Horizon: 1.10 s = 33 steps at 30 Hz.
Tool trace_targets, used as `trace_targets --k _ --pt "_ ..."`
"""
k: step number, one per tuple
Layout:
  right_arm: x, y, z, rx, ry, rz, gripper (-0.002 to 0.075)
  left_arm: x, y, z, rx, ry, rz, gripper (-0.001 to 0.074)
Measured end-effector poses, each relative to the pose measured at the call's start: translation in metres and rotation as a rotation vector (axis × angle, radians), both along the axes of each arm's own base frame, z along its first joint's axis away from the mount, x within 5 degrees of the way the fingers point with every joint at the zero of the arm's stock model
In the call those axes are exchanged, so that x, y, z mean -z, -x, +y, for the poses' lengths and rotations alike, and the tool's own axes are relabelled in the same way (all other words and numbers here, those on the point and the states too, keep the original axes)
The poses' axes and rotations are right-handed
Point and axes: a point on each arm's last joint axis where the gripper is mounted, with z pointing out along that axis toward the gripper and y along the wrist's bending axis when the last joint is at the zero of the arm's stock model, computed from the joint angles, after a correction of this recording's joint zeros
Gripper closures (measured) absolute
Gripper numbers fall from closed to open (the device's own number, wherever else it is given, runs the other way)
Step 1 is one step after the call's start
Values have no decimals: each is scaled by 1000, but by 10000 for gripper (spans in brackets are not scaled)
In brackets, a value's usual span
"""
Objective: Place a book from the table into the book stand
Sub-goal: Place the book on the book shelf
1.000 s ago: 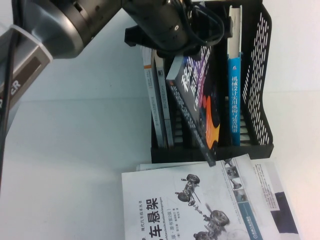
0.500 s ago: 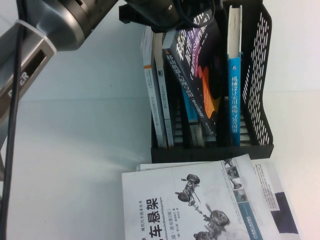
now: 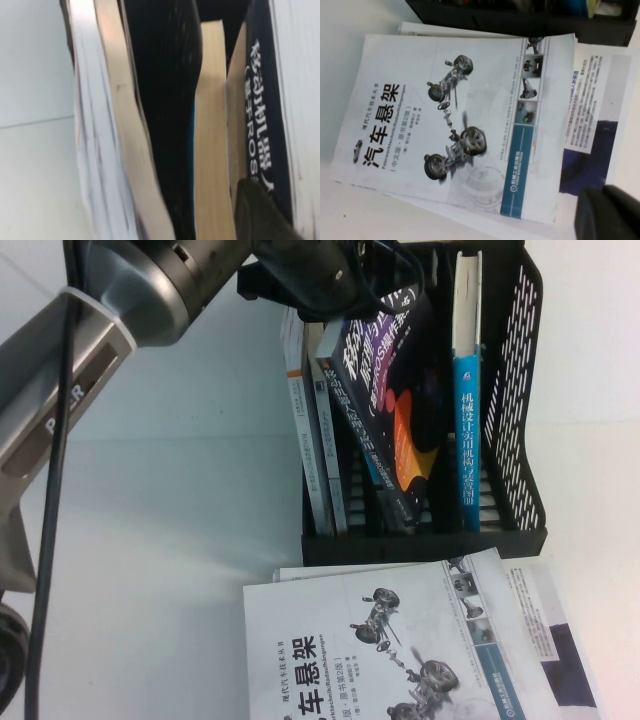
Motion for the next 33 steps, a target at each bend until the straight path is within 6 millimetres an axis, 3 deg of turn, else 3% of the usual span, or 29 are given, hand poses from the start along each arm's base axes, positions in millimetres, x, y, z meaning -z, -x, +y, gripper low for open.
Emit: trace_targets --k 4,13,17,23,33 --pt "0 0 0 0 0 0 729 -8 9 6 7 -29 30 622" --pt "0 0 0 -1 0 0 729 -51 37 27 7 -32 13 622" --pt "0 0 0 -1 0 0 729 -55 38 28 9 -26 2 622" --pt "0 0 0 -1 0 0 729 -41 25 17 30 -33 7 622" --pt "0 0 0 -1 0 0 729 5 -23 -18 73 -24 -108 622"
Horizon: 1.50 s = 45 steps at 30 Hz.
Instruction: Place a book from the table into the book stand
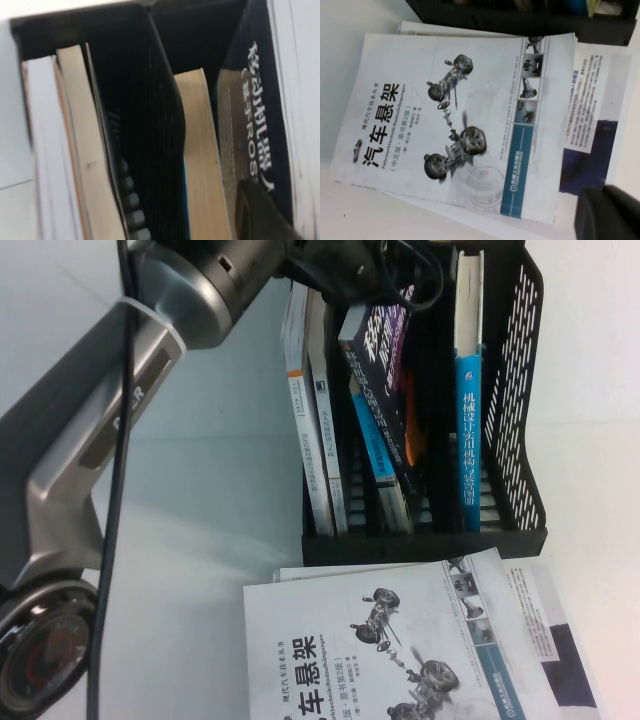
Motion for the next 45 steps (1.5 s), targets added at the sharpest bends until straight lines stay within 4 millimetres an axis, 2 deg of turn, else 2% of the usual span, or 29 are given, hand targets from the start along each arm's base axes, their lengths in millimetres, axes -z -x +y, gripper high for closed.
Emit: trace_targets --k 3,10,13,18,21,29,36,39,42,45 --pt "0 0 0 0 1 2 729 11 -7 -5 2 -12 -1 622" --pt "0 0 0 0 -1 2 729 14 -11 -6 12 -33 -21 619" --pt "0 0 0 0 -1 2 729 13 -11 -6 15 -49 -35 583" --pt "0 0 0 0 -1 2 729 8 -12 -5 16 -45 -82 465" --pt "0 0 0 0 -1 2 729 4 -11 -4 16 -40 -89 433" --pt "1 1 0 -4 4 15 729 -15 0 4 11 -27 -109 423" --pt "1 2 1 -10 -1 19 729 -9 11 11 6 -79 30 426" --pt "0 2 2 -28 -14 20 729 -2 18 13 31 -140 128 467" --pt "3 1 6 -74 -15 32 729 1 21 14 69 -195 151 584" --pt "16 -5 13 -135 -30 79 729 -5 25 17 93 -212 133 689"
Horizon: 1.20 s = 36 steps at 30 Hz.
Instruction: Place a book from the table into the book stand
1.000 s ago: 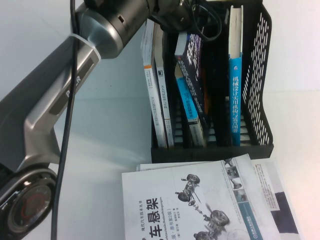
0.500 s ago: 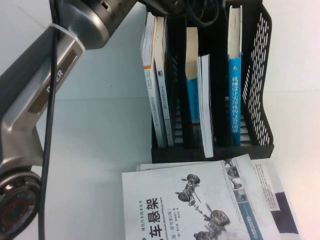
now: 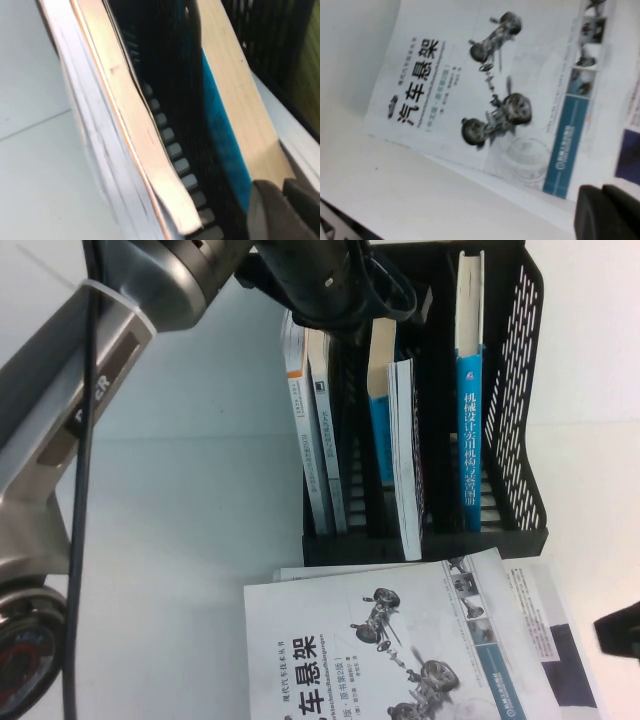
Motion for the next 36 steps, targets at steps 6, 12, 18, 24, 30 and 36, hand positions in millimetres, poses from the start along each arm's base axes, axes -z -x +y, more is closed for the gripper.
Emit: trace_targets --k 6,12,18,24,30,36 --pt "27 -29 25 -106 -122 22 729 -51 31 25 -5 49 -107 732" --pt "56 -59 42 -62 -298 -80 729 -105 75 60 -25 111 -240 734" --pt "96 -72 51 -46 -391 -95 729 -134 105 82 -30 159 -315 734" --pt "122 -83 59 -86 -412 -48 729 -137 109 86 -35 159 -324 736" --pt "140 -93 67 -110 -438 23 729 -118 99 80 -39 100 -268 736" --pt "137 -115 75 -122 -446 -14 729 -87 87 73 -37 11 -180 738"
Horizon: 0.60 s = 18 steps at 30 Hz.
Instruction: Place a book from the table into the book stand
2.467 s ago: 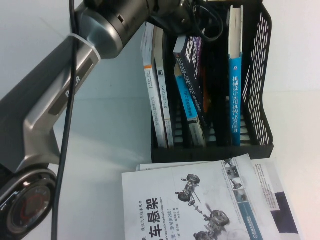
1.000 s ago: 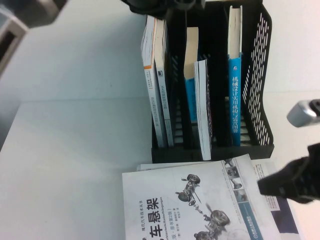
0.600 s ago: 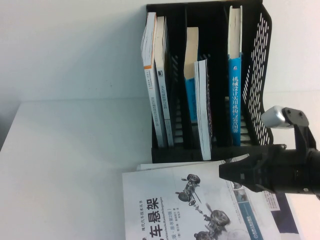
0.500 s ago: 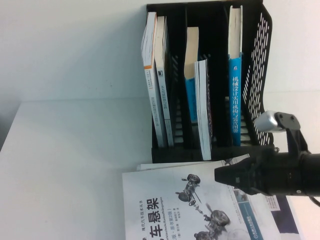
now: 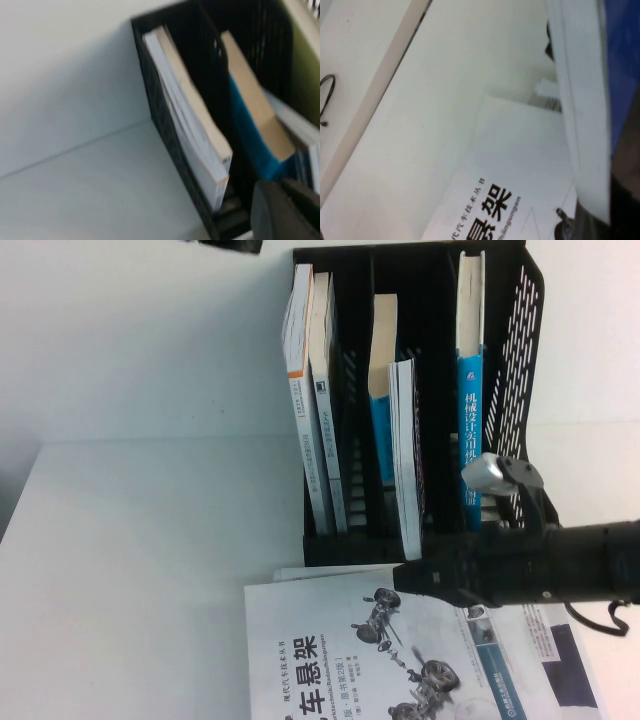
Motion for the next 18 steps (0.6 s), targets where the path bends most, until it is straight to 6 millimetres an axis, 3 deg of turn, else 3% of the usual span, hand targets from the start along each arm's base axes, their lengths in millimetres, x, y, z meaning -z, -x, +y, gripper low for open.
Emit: trace_targets --k 7,18 --pt "-25 -35 8 42 8 -129 729 44 -7 -4 -1 -109 132 738" --pt "-88 -76 6 102 -94 -285 729 65 -4 9 -81 -205 152 737"
